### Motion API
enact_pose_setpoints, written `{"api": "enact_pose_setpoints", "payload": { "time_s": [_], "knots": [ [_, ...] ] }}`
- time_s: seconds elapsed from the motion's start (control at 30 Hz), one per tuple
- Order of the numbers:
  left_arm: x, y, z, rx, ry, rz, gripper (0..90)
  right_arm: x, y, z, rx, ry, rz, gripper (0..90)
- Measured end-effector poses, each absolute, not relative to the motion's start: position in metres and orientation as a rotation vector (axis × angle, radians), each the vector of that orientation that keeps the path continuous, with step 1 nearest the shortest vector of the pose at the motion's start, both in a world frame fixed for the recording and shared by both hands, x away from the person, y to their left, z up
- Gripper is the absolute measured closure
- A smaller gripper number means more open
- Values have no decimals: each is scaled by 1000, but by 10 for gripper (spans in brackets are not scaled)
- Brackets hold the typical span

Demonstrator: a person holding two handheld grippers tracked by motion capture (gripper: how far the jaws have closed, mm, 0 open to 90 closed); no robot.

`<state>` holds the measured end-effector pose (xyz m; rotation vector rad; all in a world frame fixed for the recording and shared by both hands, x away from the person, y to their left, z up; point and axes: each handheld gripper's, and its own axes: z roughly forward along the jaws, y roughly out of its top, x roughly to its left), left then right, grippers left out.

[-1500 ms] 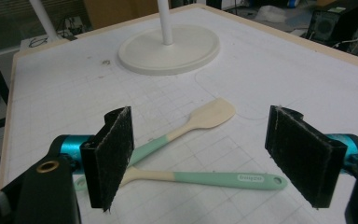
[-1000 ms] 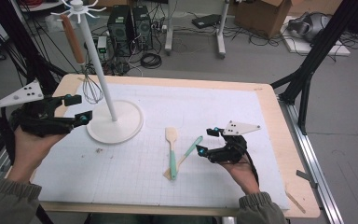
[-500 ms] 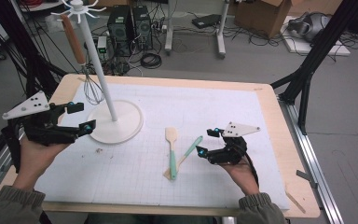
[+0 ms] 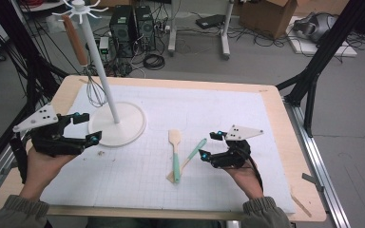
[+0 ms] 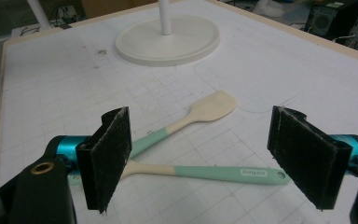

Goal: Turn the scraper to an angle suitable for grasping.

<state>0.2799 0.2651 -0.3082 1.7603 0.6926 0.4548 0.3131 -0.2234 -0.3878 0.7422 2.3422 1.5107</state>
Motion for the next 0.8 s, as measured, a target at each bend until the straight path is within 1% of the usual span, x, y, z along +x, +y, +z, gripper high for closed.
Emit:
{"api": "enact_pose_setpoints", "payload": {
  "time_s": [0.5, 0.8],
  "knots": [
    [275, 258, -334, 1808, 722, 455, 104, 313, -222, -389, 746, 2354, 1489, 207],
    [271, 256, -348, 1812, 720, 447, 78, 312, -222, -389, 737, 2355, 1486, 208]
  ]
}}
